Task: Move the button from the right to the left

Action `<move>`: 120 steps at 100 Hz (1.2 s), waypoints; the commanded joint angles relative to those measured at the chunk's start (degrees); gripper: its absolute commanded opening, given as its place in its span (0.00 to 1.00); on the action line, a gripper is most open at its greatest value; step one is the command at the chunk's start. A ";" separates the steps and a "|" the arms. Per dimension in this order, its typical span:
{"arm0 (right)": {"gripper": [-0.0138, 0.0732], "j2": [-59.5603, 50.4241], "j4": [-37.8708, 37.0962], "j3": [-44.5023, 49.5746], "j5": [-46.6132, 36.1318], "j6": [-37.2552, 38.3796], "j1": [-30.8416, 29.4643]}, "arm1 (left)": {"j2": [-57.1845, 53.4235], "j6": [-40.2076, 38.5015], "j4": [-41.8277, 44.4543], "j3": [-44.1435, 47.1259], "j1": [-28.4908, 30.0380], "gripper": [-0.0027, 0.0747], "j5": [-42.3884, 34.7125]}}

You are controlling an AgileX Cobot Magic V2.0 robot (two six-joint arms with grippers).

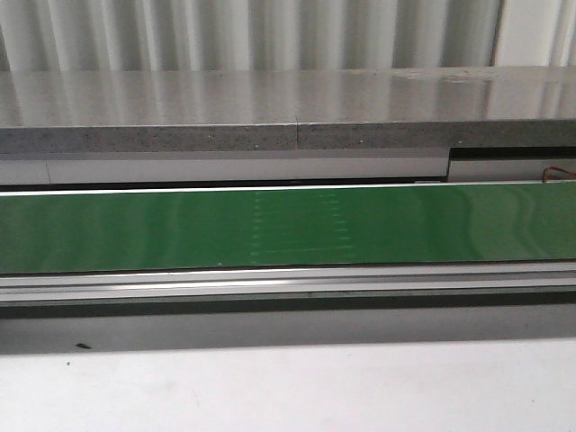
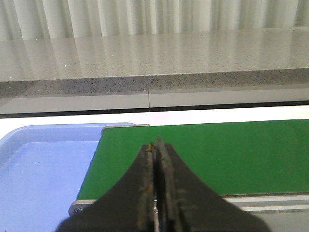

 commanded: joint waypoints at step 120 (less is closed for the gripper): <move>0.08 16.55 -2.35 -30.32 30.69 0.22 -0.42 | -1.90 -0.38 -0.11 2.17 -0.09 0.01 -4.42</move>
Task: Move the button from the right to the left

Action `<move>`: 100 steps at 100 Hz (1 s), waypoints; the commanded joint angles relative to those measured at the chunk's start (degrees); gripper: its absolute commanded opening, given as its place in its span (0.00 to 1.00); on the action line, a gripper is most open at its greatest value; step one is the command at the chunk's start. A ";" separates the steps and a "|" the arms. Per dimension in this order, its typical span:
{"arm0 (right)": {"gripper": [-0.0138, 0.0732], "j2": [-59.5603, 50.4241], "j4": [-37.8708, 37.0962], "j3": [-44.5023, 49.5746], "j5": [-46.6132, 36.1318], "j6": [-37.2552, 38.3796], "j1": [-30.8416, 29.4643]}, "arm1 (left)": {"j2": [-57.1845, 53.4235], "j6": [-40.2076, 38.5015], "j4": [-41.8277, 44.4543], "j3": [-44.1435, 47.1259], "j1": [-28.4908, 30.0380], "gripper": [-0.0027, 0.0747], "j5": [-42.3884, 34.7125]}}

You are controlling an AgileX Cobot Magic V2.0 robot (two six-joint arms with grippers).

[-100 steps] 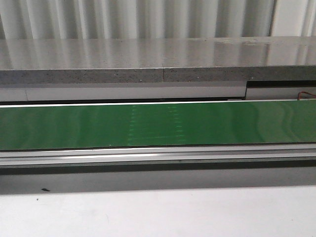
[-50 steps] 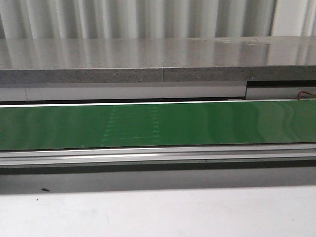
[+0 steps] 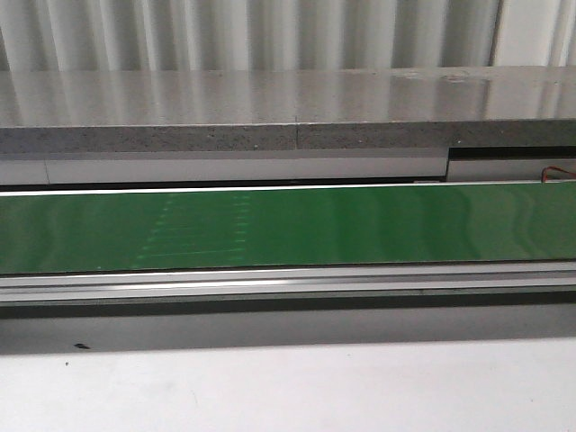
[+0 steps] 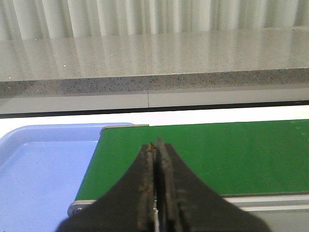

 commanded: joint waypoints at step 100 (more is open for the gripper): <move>0.70 58.10 1.45 -30.81 11.48 5.80 -9.14 | -1.90 -0.38 -0.11 2.17 -0.09 0.01 -4.42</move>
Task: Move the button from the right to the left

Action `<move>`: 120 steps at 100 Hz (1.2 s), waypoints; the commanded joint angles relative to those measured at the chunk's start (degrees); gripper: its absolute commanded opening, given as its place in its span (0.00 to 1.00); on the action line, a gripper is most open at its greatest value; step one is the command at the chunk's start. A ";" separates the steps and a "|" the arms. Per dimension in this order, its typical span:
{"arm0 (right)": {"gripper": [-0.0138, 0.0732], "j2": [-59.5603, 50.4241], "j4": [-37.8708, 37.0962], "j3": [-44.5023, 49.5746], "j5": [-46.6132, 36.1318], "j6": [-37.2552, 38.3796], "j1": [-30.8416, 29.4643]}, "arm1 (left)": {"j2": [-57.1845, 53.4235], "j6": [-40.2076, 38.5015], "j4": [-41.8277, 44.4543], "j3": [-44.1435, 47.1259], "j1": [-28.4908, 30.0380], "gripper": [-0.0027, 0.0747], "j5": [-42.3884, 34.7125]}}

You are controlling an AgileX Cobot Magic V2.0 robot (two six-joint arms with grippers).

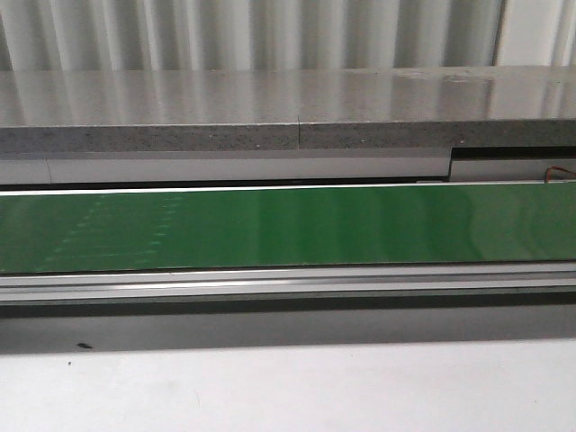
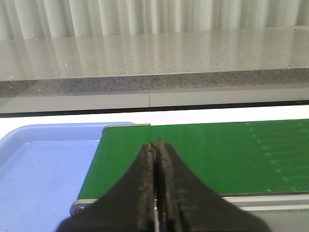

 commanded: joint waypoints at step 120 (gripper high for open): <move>0.70 40.39 0.76 -25.32 -1.20 -10.55 -17.17 | -1.90 -0.38 -0.11 2.17 -0.09 0.01 -4.42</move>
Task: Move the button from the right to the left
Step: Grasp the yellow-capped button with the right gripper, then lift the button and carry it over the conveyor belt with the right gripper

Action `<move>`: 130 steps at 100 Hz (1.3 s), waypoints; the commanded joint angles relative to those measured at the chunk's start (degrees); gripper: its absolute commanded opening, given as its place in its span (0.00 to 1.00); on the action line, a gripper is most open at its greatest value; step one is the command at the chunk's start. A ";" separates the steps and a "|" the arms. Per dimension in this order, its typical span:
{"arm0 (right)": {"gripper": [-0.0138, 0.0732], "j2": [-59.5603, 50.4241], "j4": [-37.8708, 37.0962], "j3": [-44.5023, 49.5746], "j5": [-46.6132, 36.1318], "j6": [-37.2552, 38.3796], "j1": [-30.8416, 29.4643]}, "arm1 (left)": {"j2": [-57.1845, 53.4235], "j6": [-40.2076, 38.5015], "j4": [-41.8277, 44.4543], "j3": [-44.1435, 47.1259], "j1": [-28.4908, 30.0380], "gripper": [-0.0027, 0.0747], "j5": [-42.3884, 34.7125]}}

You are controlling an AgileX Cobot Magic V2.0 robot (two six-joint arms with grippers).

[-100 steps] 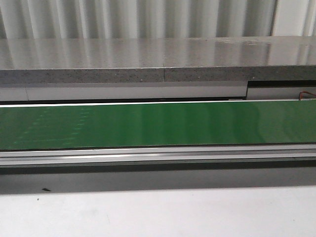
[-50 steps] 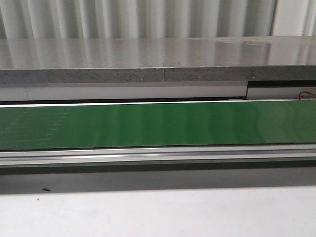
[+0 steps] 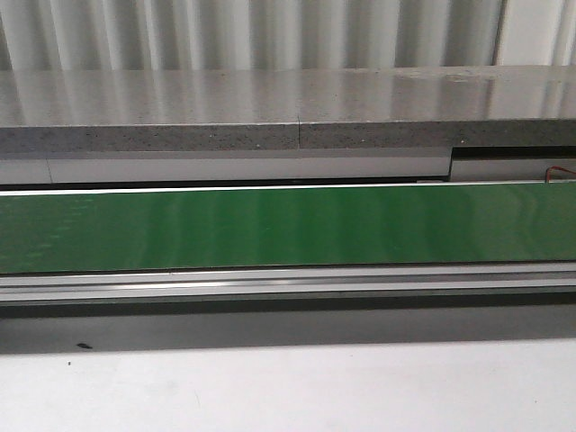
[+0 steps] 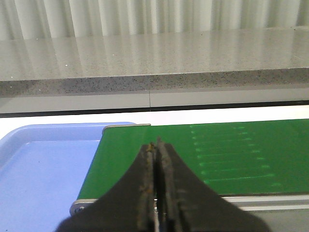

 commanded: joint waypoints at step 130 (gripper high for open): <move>0.31 -13.09 5.05 -4.56 5.68 1.47 14.69 | -1.90 -0.38 -0.11 2.17 -0.09 0.01 -4.42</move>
